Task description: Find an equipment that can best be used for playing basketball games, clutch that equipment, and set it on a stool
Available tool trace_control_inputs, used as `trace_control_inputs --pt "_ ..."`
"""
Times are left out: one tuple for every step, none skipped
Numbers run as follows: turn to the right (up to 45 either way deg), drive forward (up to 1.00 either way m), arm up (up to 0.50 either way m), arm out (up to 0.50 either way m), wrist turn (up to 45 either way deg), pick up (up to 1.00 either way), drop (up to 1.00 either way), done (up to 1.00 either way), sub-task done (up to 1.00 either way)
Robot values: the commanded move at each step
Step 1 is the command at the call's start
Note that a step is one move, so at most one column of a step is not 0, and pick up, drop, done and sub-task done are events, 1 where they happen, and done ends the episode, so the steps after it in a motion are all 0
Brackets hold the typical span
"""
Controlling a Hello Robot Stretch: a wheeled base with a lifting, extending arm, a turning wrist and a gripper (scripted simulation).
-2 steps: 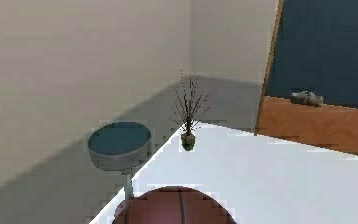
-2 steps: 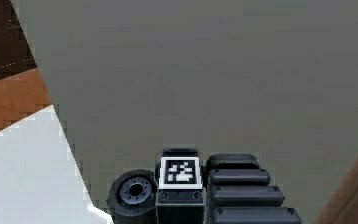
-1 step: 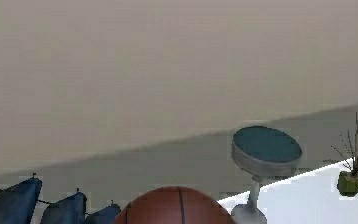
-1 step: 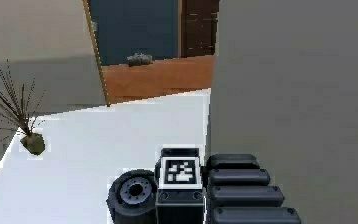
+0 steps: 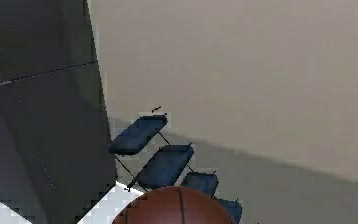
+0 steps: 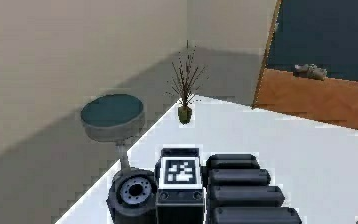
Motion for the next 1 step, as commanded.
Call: trace_control_inputs --pt "-15.0 0.00 0.00 0.00 0.0 0.00 0.00 0.00 0.00"
